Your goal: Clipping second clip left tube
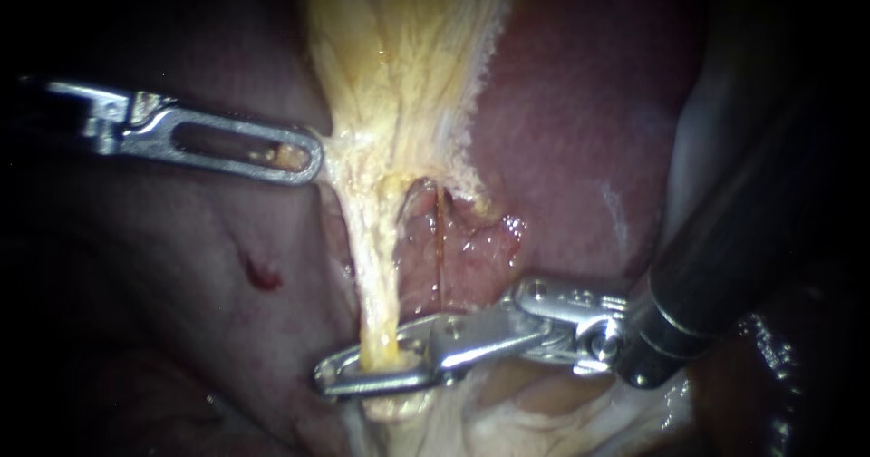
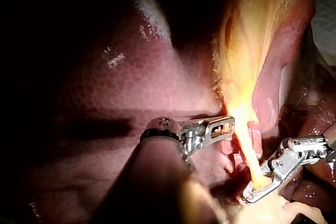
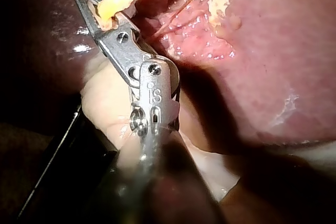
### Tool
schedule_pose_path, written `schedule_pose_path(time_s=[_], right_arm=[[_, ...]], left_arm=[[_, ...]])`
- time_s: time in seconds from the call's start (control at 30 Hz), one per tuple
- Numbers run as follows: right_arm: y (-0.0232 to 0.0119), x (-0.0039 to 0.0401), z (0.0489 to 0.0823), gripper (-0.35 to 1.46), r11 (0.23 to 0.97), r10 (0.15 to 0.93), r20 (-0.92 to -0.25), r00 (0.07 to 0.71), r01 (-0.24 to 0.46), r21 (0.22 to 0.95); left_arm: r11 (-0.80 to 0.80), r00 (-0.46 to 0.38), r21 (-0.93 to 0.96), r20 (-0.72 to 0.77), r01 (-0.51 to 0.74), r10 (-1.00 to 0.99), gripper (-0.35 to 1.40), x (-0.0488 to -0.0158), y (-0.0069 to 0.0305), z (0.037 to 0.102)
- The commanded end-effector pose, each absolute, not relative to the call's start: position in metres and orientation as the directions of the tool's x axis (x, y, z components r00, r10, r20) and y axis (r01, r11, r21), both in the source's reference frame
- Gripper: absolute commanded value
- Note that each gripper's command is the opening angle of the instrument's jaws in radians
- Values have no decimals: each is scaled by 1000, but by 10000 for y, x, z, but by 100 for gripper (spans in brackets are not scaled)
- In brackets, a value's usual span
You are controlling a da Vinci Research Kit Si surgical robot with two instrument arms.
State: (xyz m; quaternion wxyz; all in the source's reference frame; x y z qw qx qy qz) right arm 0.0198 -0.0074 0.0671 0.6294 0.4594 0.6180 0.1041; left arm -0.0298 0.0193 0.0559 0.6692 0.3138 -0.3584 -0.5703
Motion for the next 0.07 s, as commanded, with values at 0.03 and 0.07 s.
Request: schedule_pose_path(time_s=[0.03,0.07], right_arm=[[-74,198,671,-35,557,699,-682,214,436,707],[-74,198,671,-35,557,699,-682,214,436,707]], left_arm=[[153,92,829,122,538,-988,-35,-298,193,559],[153,92,829,122,538,-988,-35,-298,193,559]])
